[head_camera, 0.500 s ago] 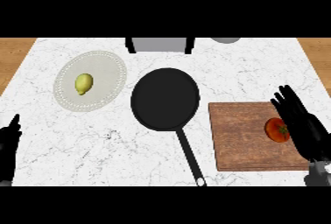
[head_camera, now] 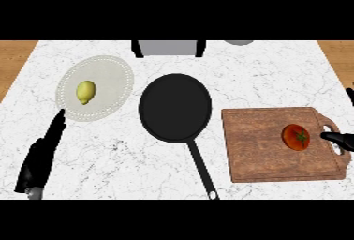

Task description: Pick the tomato from the cutting board and place it in the pan

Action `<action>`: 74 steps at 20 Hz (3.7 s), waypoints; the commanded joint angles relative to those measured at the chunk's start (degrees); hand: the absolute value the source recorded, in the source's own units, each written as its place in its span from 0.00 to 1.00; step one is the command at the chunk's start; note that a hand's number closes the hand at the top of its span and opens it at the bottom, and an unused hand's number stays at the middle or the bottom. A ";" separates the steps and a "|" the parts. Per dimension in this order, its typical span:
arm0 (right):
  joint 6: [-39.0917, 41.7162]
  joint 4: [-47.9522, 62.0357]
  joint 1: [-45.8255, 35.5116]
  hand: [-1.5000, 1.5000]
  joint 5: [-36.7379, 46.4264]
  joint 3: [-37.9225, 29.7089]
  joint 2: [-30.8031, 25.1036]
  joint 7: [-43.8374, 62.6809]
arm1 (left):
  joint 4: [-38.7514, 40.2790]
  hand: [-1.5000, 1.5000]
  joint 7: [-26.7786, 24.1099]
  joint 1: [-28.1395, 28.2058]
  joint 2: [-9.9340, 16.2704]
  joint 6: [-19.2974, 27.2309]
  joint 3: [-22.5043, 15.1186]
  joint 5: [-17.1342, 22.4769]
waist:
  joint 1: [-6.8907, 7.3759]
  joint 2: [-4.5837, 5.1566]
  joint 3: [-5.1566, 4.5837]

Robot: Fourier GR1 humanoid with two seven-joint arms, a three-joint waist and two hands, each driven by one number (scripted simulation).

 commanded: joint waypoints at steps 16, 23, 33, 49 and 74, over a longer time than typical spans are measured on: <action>18.40 12.41 0.04 0.00 19.88 4.03 -23.21 -8.05 | -4.85 0.50 -0.19 2.20 -1.48 -4.57 -1.61 -1.40 | 1.43 -0.11 0.10; 23.58 6.20 -7.72 0.00 21.50 8.33 -22.78 4.64 | 0.43 0.50 1.87 -3.73 -6.20 -3.66 -1.83 -4.13 | 0.68 -0.09 0.06; 25.33 1.62 -11.28 0.00 28.42 15.37 -15.43 17.64 | -1.92 0.50 0.44 -0.19 -7.34 -5.52 -0.04 -5.85 | 0.86 -0.09 0.08; 37.66 -1.53 -14.41 0.00 36.01 16.72 -9.75 30.43 | -3.20 0.50 0.82 1.23 -8.44 -10.47 5.41 -8.07 | 0.76 -0.13 0.09; 37.40 5.31 -11.48 0.00 57.15 14.51 0.33 25.96 | -4.90 0.50 2.15 2.70 -16.10 -14.55 9.14 -15.79 | 0.70 -0.14 0.11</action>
